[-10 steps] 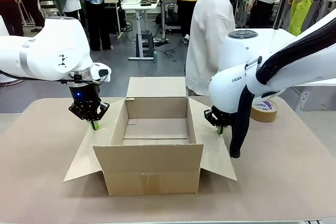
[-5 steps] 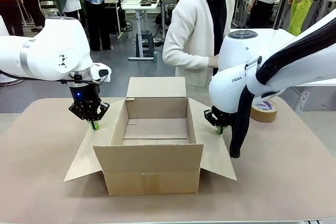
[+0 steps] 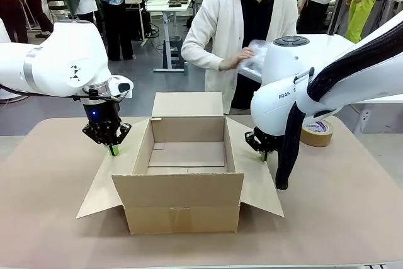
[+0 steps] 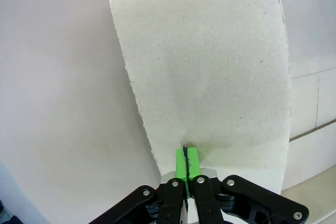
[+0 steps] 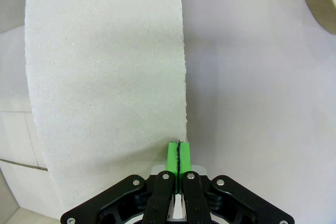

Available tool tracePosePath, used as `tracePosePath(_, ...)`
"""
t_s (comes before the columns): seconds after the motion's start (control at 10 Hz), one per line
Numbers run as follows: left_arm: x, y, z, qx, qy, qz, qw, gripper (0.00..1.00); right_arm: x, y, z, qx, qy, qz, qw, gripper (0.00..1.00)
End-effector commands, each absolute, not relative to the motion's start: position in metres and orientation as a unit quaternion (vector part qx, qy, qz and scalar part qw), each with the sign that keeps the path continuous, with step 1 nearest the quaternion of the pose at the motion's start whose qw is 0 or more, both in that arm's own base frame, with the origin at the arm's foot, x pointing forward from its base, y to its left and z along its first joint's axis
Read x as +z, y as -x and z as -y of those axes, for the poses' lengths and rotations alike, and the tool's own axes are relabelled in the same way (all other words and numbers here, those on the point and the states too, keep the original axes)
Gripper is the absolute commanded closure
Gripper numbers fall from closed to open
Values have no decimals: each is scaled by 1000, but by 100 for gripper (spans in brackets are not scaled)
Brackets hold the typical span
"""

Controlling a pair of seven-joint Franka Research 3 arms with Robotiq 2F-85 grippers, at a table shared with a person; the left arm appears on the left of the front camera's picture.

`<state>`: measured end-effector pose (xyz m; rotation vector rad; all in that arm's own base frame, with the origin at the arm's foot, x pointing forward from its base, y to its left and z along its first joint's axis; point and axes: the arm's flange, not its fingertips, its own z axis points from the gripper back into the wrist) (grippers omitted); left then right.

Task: Wrap the clocks to prevent damage.
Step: Once the human has placed the objects inside and stepped back, release both hands from the side flaps of the Package Box.

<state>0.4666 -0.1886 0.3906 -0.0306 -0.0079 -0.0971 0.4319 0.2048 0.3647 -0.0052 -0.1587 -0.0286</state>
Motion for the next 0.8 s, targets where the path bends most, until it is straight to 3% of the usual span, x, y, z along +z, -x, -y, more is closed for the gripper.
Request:
tracePosePath(0.0, 389, -465, 189, -49, 10, 2, 999, 99, 364, -432, -205, -14, 2, 79, 997, 99)
tracePosePath(0.7, 389, -465, 189, -49, 10, 2, 999, 99, 364, -432, -205, -14, 2, 79, 997, 99)
